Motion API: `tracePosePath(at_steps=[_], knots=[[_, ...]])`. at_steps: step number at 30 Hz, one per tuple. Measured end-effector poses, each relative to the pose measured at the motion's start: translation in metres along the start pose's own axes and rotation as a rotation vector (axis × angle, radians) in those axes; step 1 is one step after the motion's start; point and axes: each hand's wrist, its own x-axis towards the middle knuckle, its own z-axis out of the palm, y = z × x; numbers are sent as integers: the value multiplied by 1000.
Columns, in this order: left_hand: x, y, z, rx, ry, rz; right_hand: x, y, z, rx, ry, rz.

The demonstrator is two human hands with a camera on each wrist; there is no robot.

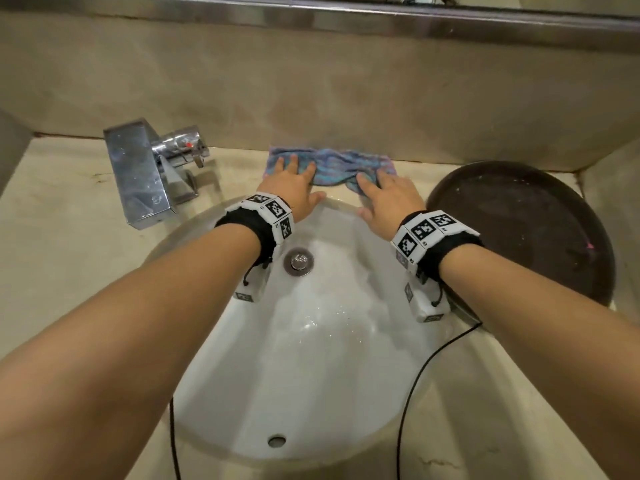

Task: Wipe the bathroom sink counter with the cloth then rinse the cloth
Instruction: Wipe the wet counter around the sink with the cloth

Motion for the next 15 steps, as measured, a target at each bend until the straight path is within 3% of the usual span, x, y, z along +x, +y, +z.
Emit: tracePosePath(at_steps=[4,15], knots=[[0,-4,1,-7,-14,-36,2,-12,-5,27,-11,40],[-40,-66,9,-57,24,-232,26,-78,-7,-8,-21,-143]])
